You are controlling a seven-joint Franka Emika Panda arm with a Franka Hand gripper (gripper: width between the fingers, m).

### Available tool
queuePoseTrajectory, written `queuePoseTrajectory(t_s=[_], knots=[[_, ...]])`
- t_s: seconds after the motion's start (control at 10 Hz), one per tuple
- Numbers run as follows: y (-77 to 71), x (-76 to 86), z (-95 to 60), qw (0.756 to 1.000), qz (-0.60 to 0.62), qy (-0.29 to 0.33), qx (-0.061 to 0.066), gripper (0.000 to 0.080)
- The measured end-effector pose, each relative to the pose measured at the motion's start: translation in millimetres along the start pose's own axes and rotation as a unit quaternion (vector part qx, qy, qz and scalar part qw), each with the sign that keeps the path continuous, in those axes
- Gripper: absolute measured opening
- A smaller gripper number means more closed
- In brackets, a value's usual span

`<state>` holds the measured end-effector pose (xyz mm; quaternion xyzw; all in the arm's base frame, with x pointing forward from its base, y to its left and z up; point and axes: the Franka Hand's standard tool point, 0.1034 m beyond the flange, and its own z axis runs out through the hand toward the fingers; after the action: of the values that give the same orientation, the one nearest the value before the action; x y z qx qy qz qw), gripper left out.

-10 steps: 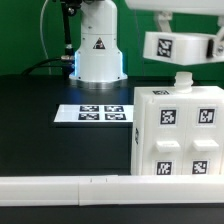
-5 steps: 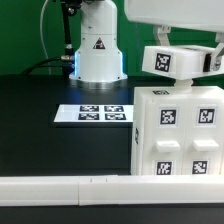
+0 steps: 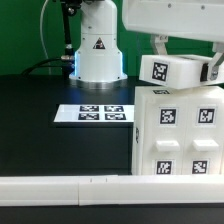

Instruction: Assemble cabinet

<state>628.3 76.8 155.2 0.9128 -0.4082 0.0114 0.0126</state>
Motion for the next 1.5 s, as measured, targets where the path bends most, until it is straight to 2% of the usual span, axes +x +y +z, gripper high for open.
queuePoseTrajectory(t_s=[0.9,1.1,1.3,1.5], knots=[[0.2,1.3,0.3,1.000,0.018,0.002,0.003,0.0541],[1.9,5.1,2.6,0.997,0.080,0.005,0.015,0.0541],[1.6,6.3,3.5,0.974,0.222,-0.028,0.036,0.0541],[0.4,5.4,3.4,0.957,0.286,-0.034,0.037,0.0541]])
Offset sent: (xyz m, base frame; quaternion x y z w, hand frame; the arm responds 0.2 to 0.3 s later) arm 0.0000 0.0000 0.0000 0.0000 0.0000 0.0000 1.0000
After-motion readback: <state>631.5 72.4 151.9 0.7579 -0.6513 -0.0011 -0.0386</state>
